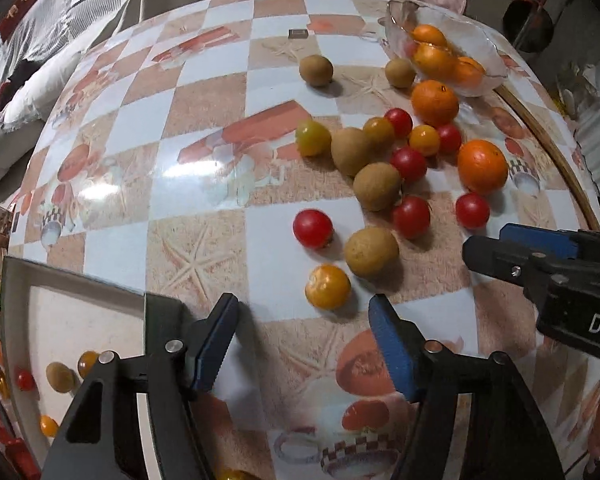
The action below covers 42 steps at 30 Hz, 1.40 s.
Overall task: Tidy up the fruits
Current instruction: 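Grasp a red cherry tomato with right tool while left tool grasps an orange cherry tomato, then carry both held tomatoes toward the white tray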
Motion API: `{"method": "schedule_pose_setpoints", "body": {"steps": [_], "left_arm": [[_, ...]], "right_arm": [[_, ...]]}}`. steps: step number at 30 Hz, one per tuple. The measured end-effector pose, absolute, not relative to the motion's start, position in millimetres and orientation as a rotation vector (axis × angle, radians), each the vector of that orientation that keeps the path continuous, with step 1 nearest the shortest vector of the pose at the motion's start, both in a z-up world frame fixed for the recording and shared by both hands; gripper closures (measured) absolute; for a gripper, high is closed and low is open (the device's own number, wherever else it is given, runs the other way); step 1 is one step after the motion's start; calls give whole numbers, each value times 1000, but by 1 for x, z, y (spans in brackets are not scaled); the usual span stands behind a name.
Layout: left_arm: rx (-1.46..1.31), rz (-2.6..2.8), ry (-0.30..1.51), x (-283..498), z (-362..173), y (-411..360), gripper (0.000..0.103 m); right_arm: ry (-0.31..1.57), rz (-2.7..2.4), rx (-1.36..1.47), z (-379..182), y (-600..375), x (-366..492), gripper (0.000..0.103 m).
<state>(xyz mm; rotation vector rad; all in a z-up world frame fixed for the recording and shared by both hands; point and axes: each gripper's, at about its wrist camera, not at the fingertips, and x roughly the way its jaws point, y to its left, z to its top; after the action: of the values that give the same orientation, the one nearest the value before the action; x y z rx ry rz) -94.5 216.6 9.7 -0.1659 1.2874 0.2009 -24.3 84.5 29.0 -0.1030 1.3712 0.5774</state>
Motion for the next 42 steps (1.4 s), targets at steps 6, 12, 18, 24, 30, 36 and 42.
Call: {"method": "schedule_pose_setpoints", "body": {"steps": [6, 12, 18, 24, 30, 36, 42], "left_arm": [[-171, 199, 1273, -86, 10, 216, 40], [-173, 188, 1265, -83, 14, 213, 74], [-259, 155, 1264, -89, 18, 216, 80], [-287, 134, 1256, -102, 26, 219, 80], [-303, 122, 1250, -115, 37, 221, 80], [-308, 105, 1228, -130, 54, 223, 80], [-311, 117, 1202, -145, 68, 232, 80]], "right_arm": [[1347, 590, -127, 28, 101, -20, 65], [1344, 582, -149, 27, 109, -20, 81], [1356, 594, -118, 29, 103, -26, 81], [1372, 594, -79, 34, 89, -39, 81], [1379, 592, -64, 40, 78, -53, 81], [1378, 597, -59, 49, 76, -65, 81], [1367, 612, -72, 58, 84, -78, 81]]}}
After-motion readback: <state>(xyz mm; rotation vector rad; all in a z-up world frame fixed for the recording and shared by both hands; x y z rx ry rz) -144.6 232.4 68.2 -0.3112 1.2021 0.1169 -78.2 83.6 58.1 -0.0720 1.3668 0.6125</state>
